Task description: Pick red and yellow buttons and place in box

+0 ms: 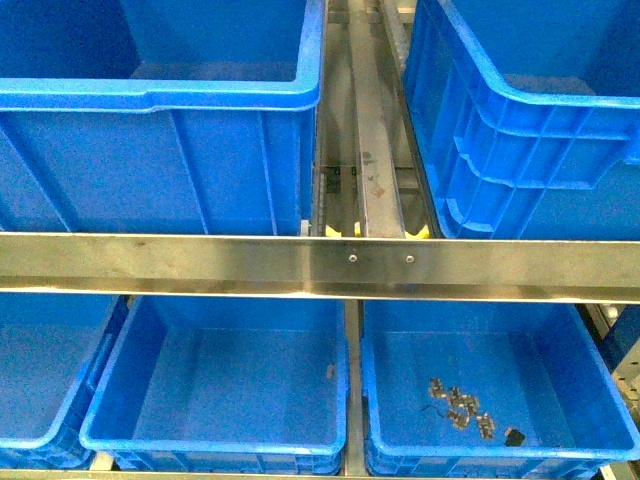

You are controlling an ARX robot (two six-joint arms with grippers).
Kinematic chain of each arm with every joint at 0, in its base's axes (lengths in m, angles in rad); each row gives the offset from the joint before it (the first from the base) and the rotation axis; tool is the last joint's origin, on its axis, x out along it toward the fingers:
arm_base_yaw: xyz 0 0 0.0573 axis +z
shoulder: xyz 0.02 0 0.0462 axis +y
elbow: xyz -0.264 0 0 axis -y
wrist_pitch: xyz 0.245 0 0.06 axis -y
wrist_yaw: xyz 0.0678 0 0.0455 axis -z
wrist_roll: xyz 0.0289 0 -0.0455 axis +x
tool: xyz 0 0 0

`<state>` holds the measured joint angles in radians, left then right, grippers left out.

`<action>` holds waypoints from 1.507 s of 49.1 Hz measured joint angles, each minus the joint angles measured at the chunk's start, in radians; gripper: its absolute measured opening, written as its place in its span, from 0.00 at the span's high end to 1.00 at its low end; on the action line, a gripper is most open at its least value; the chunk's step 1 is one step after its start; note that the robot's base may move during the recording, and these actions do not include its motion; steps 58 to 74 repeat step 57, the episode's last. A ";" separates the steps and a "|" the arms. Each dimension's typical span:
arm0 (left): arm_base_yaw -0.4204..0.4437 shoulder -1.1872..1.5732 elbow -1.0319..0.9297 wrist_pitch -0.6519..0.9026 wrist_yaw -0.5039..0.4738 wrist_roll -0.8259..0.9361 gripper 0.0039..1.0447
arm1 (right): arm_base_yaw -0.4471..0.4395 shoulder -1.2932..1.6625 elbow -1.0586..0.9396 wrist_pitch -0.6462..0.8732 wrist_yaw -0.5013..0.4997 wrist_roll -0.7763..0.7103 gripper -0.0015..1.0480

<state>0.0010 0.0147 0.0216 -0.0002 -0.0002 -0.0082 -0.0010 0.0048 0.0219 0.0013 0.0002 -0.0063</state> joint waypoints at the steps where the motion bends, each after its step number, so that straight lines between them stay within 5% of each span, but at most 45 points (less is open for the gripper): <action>1: 0.000 0.000 0.000 0.000 0.000 0.000 0.07 | 0.000 0.000 0.000 0.000 0.000 0.000 0.94; 3: 0.000 0.000 0.000 0.000 0.000 0.000 0.07 | 0.000 0.000 0.000 0.000 0.000 0.000 0.94; 31: 0.000 0.000 0.000 0.000 0.000 0.000 0.07 | 0.000 0.000 0.000 0.000 0.000 0.000 0.02; 74: 0.000 0.000 0.000 0.000 0.000 0.000 0.07 | 0.000 0.000 0.000 0.000 0.000 0.002 0.03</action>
